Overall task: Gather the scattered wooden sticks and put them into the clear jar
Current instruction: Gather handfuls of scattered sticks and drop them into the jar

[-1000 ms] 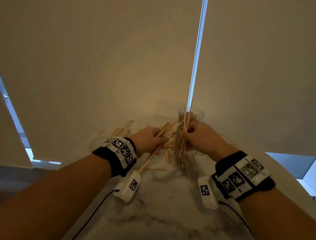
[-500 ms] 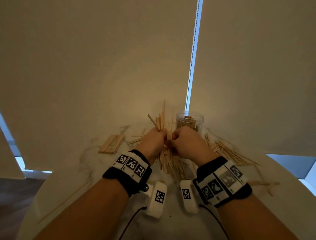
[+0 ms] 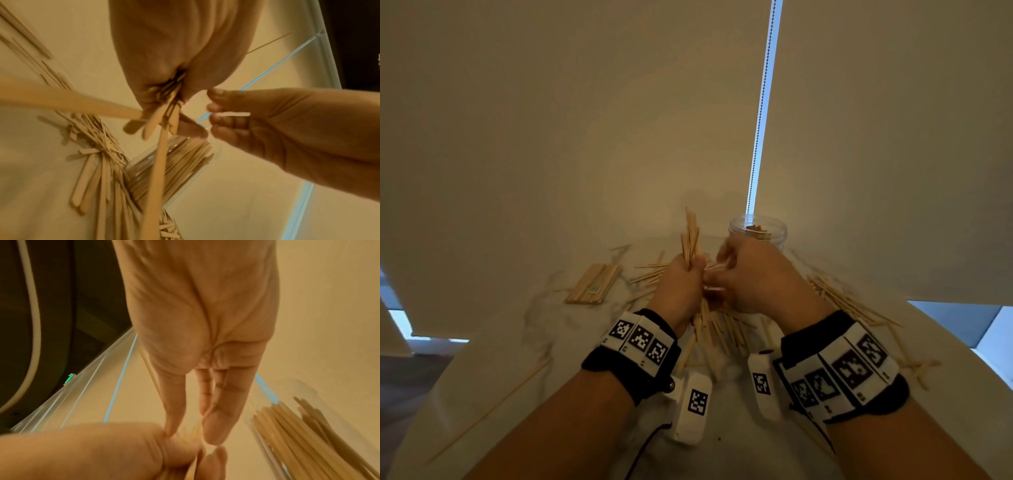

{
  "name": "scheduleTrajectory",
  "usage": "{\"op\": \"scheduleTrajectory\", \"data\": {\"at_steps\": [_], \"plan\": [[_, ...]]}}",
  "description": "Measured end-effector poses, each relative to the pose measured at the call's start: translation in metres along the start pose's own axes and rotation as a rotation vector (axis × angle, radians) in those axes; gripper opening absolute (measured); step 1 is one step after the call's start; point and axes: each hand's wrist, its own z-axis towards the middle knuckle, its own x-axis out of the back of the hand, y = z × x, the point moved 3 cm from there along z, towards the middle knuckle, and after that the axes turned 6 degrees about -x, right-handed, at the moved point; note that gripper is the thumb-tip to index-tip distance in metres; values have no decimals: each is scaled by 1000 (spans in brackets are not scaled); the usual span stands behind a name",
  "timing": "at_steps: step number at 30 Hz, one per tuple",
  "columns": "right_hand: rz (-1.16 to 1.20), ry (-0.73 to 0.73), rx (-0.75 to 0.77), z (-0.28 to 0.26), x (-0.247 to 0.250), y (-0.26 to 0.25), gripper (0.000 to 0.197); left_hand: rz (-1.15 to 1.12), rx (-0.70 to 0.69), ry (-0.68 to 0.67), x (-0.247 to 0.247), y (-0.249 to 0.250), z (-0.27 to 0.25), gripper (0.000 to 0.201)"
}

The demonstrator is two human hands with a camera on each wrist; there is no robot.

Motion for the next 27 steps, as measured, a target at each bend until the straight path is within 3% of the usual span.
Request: {"op": "scheduleTrajectory", "data": {"at_steps": [2, 4, 6, 10, 12, 13, 15, 17, 18, 23, 27], "plan": [[10, 26, 105, -3, 5, -10, 39, 25, -37, -66, -3, 4, -3, 23], [51, 19, 175, -7, 3, -20, 26, 49, -119, -140, -10, 12, -9, 26], [85, 121, 207, -9, 6, -25, 9, 26, -155, -182, -16, 19, -15, 24], [173, 467, 185, -12, 34, -23, 31, -165, -53, -147, -13, 21, -14, 20], [155, 506, 103, -11, 43, -14, 46, -250, -41, -109, -10, 22, -12, 21], [111, 452, 49, -9, 41, -12, 50, -272, -48, -100, -10, 22, -12, 22], [-44, 203, -28, -3, 26, -5, 46, -286, -66, -91, -13, 25, -13, 25], [-229, -83, -5, -2, 7, -3, 35, -247, -78, -71, -17, 27, -15, 31], [-313, -152, 33, -3, 2, -4, 31, -206, -84, -57, -18, 27, -15, 32], [-458, -255, 149, -11, -2, -12, 28, -31, -159, -29, -16, 26, -14, 28], [-259, -283, 119, -14, -2, -12, 26, -117, -160, -4, -8, 25, -10, 23]]}}
